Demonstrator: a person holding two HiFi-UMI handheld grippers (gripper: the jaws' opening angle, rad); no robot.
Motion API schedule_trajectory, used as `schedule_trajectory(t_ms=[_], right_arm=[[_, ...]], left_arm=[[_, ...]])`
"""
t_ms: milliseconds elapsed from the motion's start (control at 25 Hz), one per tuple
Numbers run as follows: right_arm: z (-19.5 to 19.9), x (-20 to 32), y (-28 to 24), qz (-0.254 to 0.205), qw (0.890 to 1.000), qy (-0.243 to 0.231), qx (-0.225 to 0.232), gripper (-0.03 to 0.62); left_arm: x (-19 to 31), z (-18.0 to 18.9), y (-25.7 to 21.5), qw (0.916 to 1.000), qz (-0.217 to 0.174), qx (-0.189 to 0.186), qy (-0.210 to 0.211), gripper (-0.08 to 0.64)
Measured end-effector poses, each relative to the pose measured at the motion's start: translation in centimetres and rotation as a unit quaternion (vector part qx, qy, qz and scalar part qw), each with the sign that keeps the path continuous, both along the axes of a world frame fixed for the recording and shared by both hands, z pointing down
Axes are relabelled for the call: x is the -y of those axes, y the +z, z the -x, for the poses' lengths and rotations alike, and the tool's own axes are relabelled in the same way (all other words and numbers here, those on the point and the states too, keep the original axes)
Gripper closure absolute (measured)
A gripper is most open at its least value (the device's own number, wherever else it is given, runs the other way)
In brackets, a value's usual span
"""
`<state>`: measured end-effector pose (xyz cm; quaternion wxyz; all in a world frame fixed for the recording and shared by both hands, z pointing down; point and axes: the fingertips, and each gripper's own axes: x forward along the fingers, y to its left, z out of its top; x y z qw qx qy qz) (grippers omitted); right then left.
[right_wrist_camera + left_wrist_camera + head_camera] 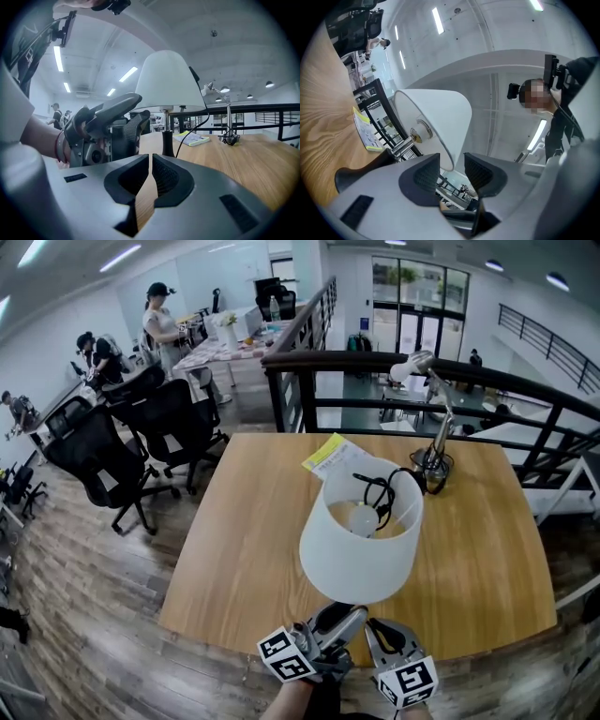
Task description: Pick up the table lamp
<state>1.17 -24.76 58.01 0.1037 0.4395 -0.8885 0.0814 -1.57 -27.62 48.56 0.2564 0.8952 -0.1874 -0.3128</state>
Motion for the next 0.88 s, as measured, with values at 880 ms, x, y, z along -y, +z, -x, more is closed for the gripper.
schedule_trajectory(t_ms=[880], right_arm=[[-0.5,4.5,-0.2,0.024,0.999,0.036,0.008,0.546]], left_arm=[[3.0,-0.7,-5.3,0.9957,-0.059,-0.034,0.063,0.514]])
